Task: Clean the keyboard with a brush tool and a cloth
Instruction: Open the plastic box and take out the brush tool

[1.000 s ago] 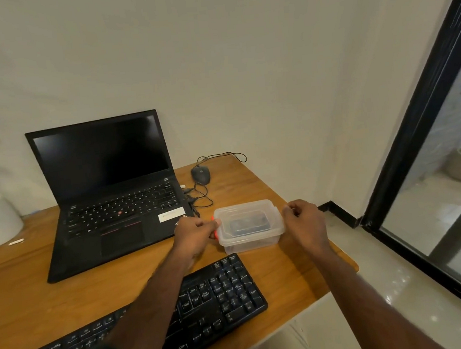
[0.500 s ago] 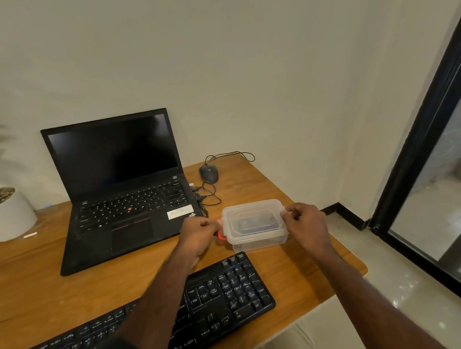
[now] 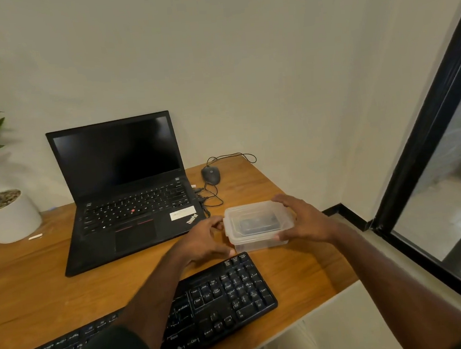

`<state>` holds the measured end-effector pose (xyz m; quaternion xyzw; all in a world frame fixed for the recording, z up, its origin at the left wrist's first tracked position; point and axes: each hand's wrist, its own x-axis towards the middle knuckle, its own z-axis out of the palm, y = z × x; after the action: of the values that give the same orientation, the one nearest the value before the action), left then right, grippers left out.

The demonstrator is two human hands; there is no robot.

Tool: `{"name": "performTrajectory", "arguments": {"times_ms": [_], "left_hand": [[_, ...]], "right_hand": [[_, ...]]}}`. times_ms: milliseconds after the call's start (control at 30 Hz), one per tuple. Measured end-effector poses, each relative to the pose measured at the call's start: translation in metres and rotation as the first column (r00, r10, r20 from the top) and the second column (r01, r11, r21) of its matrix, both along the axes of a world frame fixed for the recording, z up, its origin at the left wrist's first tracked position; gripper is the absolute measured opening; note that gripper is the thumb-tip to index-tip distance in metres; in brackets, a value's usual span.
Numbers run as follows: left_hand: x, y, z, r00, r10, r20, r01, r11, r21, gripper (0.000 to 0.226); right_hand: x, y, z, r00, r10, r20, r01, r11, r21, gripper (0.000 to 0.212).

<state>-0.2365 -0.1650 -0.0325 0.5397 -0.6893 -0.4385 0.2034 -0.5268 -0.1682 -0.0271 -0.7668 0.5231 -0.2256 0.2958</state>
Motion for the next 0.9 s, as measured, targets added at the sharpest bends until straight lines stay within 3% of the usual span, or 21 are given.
{"name": "performTrajectory", "arguments": {"times_ms": [100, 267, 367, 467, 533, 600, 733, 900], "left_hand": [[-0.004, 0.000, 0.005, 0.998, 0.008, -0.059, -0.006, 0.999, 0.035, 0.086], [-0.009, -0.002, 0.002, 0.990, 0.049, -0.133, -0.039, 0.997, 0.073, 0.097], [-0.006, -0.008, -0.003, 0.989, 0.051, -0.141, -0.043, 0.997, 0.062, 0.107], [-0.005, -0.013, -0.009, 0.984, 0.042, -0.172, -0.029, 0.997, 0.077, 0.099], [-0.003, -0.017, -0.009, 0.989, 0.023, -0.143, -0.010, 0.996, 0.085, 0.095], [0.001, -0.022, -0.010, 0.996, -0.011, -0.092, 0.018, 0.997, 0.075, 0.100], [0.011, -0.032, -0.006, 0.999, -0.038, -0.006, 0.038, 0.997, 0.070, 0.094], [0.012, -0.050, -0.003, 0.992, 0.049, 0.112, -0.042, 0.997, -0.062, 0.077]], "right_hand": [[0.000, -0.012, 0.007, 0.992, 0.113, -0.064, -0.108, 0.991, 0.078, 0.095], [-0.003, -0.030, 0.009, 0.987, 0.122, -0.106, -0.112, 0.989, 0.100, 0.088], [-0.009, -0.041, 0.008, 0.993, 0.109, -0.039, -0.101, 0.981, 0.165, 0.082], [-0.013, -0.049, 0.014, 0.994, 0.087, 0.068, -0.093, 0.990, 0.103, 0.055], [-0.012, -0.056, 0.016, 0.995, -0.009, 0.099, 0.010, 1.000, -0.016, 0.028], [-0.009, -0.066, 0.018, 0.982, -0.107, 0.154, 0.121, 0.989, -0.082, 0.021], [-0.004, -0.094, 0.016, 0.938, -0.232, 0.257, 0.219, 0.973, 0.077, 0.027], [-0.004, -0.119, 0.005, 0.937, -0.325, 0.128, 0.283, 0.921, 0.267, 0.027]]}}
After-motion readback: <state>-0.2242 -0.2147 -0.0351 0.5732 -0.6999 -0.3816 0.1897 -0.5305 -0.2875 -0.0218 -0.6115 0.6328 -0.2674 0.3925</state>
